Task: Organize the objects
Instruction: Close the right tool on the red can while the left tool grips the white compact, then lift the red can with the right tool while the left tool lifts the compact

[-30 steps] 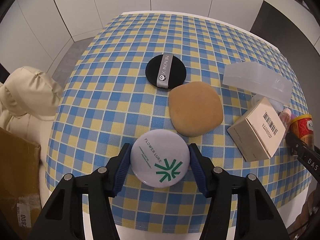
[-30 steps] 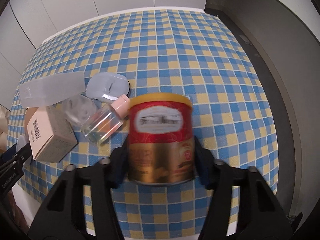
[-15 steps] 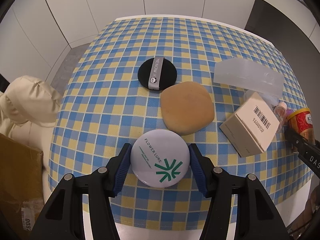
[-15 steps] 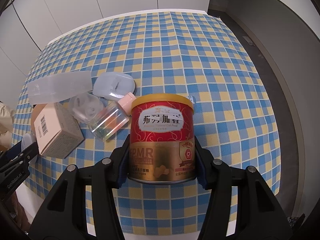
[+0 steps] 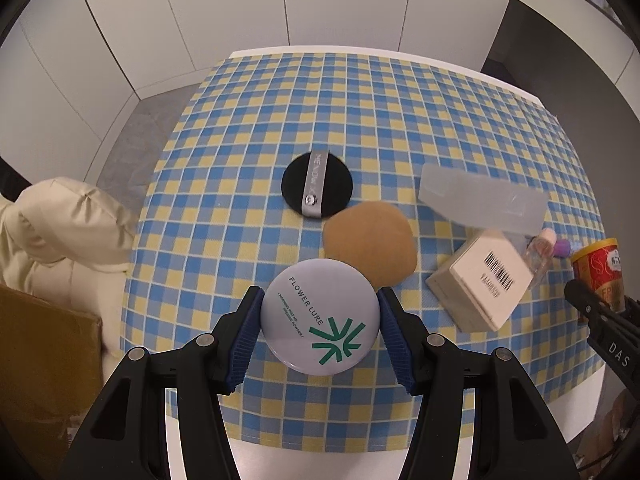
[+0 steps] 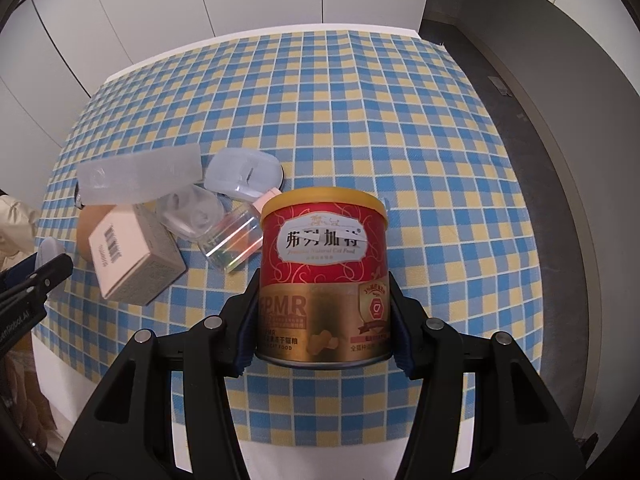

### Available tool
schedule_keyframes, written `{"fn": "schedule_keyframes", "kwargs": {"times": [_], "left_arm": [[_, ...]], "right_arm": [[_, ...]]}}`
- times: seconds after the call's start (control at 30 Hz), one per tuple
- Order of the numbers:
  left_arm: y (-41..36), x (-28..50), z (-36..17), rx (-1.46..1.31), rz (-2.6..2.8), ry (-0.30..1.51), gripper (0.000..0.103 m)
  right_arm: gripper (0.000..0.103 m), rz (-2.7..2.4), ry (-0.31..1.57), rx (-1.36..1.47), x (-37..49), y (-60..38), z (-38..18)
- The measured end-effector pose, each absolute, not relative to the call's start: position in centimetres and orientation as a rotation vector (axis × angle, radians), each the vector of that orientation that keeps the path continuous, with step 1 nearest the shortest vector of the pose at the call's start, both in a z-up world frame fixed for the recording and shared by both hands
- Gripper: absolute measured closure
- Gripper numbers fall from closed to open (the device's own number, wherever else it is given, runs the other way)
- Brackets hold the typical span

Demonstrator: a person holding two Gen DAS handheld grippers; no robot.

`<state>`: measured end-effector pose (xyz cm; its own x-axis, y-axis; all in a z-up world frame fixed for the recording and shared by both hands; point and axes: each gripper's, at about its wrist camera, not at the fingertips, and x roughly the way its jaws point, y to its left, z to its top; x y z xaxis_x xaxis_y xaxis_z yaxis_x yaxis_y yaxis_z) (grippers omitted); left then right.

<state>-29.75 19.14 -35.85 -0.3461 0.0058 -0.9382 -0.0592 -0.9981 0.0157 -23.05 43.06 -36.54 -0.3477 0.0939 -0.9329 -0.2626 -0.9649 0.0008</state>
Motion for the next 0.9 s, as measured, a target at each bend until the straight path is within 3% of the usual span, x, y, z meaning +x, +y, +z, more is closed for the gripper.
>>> {"fn": "schedule_keyframes", "kwargs": {"times": [0.3, 0.9], "left_arm": [[19.5, -31.4, -31.0, -1.778, 2.575, 0.096, 0.046], [19.1, -32.7, -15.9, -1.607, 2.711, 0.084, 0.046]], "right_arm": [[0.047, 2.395, 0.201, -1.643, -24.3, 43.8, -32.1], [0.047, 2.536, 0.169, -1.511, -26.6, 43.9, -17.1]]}}
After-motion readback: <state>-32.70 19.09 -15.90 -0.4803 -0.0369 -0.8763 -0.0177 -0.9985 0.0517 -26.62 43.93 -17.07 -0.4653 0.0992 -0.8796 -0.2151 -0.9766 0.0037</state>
